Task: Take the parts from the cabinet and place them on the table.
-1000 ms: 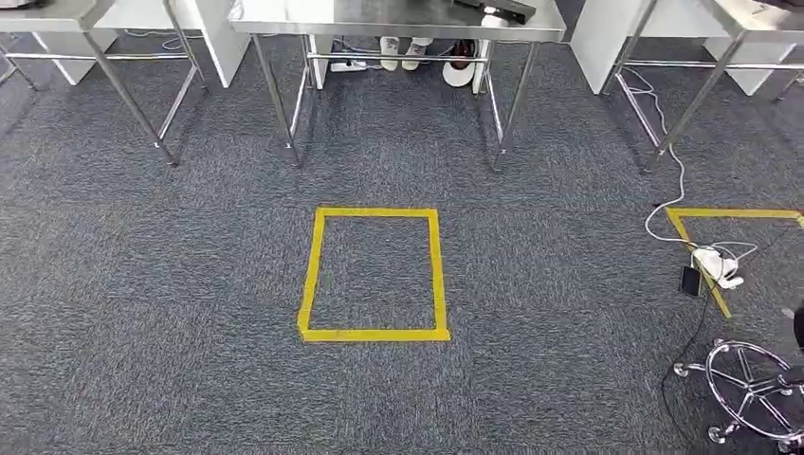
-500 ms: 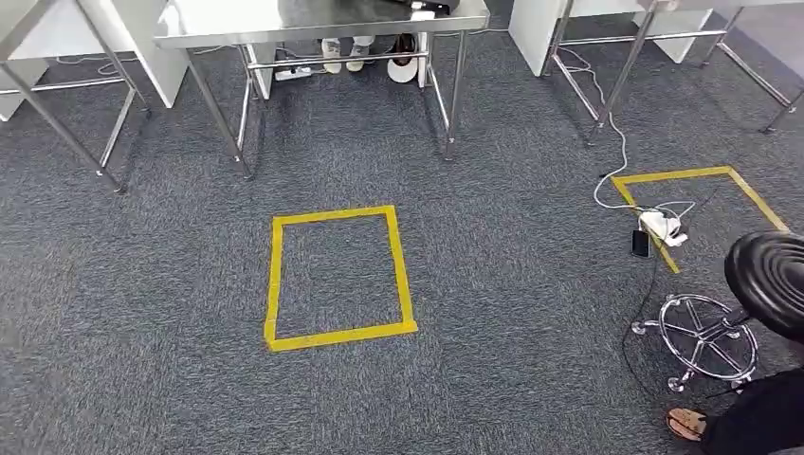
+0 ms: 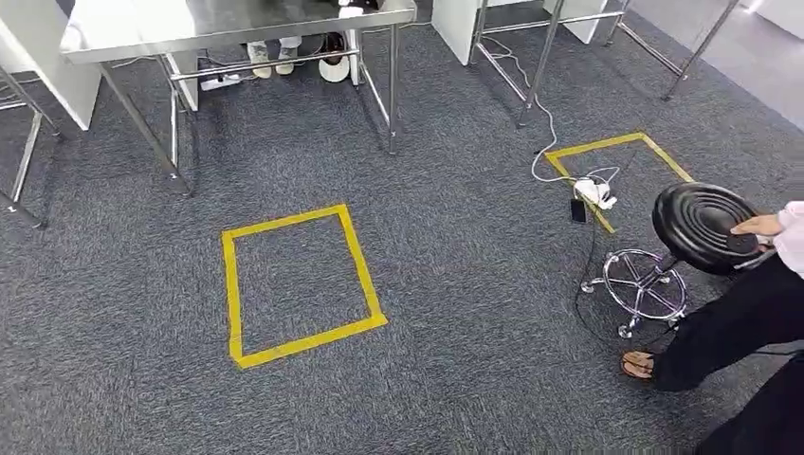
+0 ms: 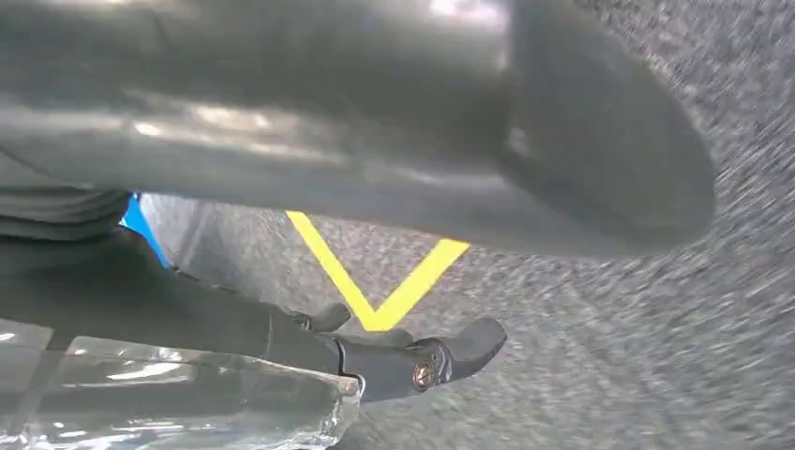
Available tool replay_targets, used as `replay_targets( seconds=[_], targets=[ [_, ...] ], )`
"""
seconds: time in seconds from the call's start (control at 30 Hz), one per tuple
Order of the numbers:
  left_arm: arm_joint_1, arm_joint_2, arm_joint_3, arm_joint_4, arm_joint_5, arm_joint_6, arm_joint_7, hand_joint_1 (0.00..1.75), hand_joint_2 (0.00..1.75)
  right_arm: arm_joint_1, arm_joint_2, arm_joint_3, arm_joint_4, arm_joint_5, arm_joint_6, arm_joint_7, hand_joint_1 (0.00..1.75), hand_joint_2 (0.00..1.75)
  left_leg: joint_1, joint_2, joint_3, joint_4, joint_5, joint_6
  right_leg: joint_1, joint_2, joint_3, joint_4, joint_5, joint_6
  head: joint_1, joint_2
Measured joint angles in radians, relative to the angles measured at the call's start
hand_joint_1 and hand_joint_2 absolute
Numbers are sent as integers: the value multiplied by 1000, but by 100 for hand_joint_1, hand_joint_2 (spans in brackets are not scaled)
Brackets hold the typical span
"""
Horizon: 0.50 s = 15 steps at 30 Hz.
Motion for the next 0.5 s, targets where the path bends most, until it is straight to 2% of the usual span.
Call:
replay_targets(
  seconds=[0.03, 0.07, 0.1, 0.13, 0.17, 0.23, 0.27, 0.3, 0.33, 0.37, 0.4, 0.43, 0.47, 0.5],
  targets=[
    [-1, 0, 0, 0, 0, 0, 0, 0, 0, 0, -1, 0, 0, 0, 0, 0, 0, 0, 1, 12, 1, 0, 0, -1, -2, -13, 59, -99, 32, 9, -2, 0],
    [-2, -1, 0, 0, 0, 0, 0, 0, 0, -2, -1, 0, 0, 0, 0, 0, 0, 0, 0, 21, 6, 1, -1, -4, -3, -45, 121, -203, 60, 13, 0, 0],
    [-2, 0, 0, 0, 0, 0, 0, 0, 0, -5, 0, 0, 0, 0, 0, 0, 0, 0, -5, 29, 9, 1, -2, -9, -1, -95, 143, -254, 57, 3, 0, 0],
    [-2, 0, 0, 0, 0, 0, 0, 0, 0, -7, 0, 0, 0, 0, 0, 0, 0, 0, -11, 38, 9, 2, -6, -18, 10, -89, 148, -254, 66, -3, -5, 0],
    [-3, 0, 0, 0, 0, 0, 0, 0, 0, -7, 0, 0, 0, 0, 0, 0, 0, 0, -11, 44, 13, 2, -5, -24, 8, -75, 133, -250, 67, -10, -7, 0],
    [-5, -1, 0, 0, 0, 0, 0, 0, 0, -4, -1, -1, 1, 0, 0, 0, 0, 0, -7, 63, 19, -3, -5, -34, 13, -55, 130, -251, 68, -18, -6, 0],
    [-5, -1, 0, 0, 0, 0, 0, 0, 0, -5, -2, -1, 1, 0, 0, 0, 0, 0, -5, 65, 18, 0, -10, -43, 0, -44, 136, -256, 76, -29, -5, 0],
    [-6, 2, 0, 0, 0, 0, 0, 0, 0, -4, 0, -1, 1, 0, 0, 0, 0, 0, 0, 13, 9, 26, -37, -51, -5, -31, 139, -257, 79, -34, -10, 0],
    [-5, 2, 0, 0, 0, 0, -1, 0, 0, -4, 0, -2, 1, 0, 0, 1, 0, 0, 1, -27, -14, 82, -79, -51, -6, -23, 136, -257, 83, -42, -13, 0],
    [-4, 2, 0, 0, 2, 0, -1, 0, 0, -6, 1, -3, 1, 0, 1, 1, 0, 0, 1, -49, -49, 163, -124, -51, -4, -11, 133, -256, 86, -47, -12, 0],
    [-1, 2, 0, 0, 4, 1, -1, 0, 0, -8, 3, -3, 1, 0, 2, 2, 0, 0, 0, -61, -86, 245, -159, -51, -1, 2, 130, -256, 88, -49, -12, 0],
    [1, 2, 0, 0, 5, 1, -1, 0, 0, -7, 3, -3, 1, 0, 3, 4, 0, 0, 1, -65, -112, 299, -174, -50, 2, 16, 129, -255, 88, -49, -12, 0],
    [3, 2, 0, 0, 6, 2, -1, 0, 0, -6, 3, -3, 2, 2, 4, 8, 0, 0, 1, -67, -117, 308, -163, -48, 2, 30, 129, -255, 88, -49, -11, 0],
    [5, 2, 0, 0, 6, 2, -1, 0, 0, -4, 2, -3, 2, 3, 7, 11, 0, 0, 1, -68, -100, 268, -124, -46, 2, 45, 131, -253, 88, -49, -12, 0]
  ],
)
